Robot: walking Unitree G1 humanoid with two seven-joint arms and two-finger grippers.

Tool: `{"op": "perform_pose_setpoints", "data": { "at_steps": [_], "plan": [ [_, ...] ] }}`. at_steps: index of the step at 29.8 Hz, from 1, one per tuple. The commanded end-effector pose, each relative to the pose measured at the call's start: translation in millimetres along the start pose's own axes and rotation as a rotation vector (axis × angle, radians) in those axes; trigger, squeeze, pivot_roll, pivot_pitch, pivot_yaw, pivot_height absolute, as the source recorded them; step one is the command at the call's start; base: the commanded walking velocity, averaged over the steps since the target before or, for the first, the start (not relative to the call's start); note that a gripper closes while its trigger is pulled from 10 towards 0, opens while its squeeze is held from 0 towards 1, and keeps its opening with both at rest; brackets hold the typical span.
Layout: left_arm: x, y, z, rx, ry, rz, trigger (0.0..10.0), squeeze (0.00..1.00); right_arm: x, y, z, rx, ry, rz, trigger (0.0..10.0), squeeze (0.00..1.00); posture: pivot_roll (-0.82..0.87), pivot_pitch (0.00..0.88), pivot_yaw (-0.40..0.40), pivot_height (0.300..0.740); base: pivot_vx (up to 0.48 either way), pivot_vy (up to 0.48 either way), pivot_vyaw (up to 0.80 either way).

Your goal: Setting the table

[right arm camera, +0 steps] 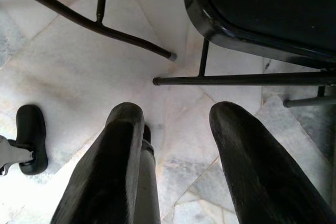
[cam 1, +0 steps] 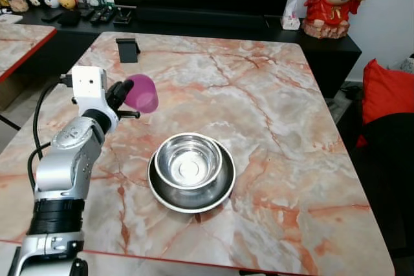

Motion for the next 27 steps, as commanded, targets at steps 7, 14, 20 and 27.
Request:
{"op": "perform_pose_setpoints", "data": {
  "at_steps": [7,14,20,27],
  "plan": [
    [-7,7.2,2.8,-0.033,-0.142,-0.068,10.0,0.0,-1,-1.3,0.2,0.014,-0.009,-0.007,10.0,0.0,0.02,0.009,-0.036,0.74,0.0,0.0,0.0],
    [-20,2.1,3.0,0.022,-0.236,-0.167,10.0,0.0,-2,-1.7,0.0,0.016,-0.013,-0.004,10.0,0.0,0.02,0.0,-0.033,0.74,0.0,0.0,0.0],
    [-30,-6.8,-2.3,0.066,-0.301,-0.147,10.0,0.0,-3,-2.1,-0.1,0.022,-0.017,-0.007,10.0,0.0,0.02,0.0,-0.033,0.74,0.0,0.0,0.0],
    [-33,-5.3,-4.4,0.071,-0.321,-0.153,10.0,0.0,-3,-2.2,-0.1,0.024,-0.019,-0.007,10.0,0.0,0.03,0.0,-0.033,0.74,0.0,0.0,0.0]
  ]
}}
Point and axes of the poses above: a point about 5 cm out from each wrist's last joint towards the gripper, its own z axis pointing out of the wrist towards the gripper, its own x axis along the axis of the wrist's last joint, y = z × x, the point moved 6 cm from there along z, pointing out of the wrist towards the gripper, and after that the axes turned 2 degrees about z, right-handed, at the moved point
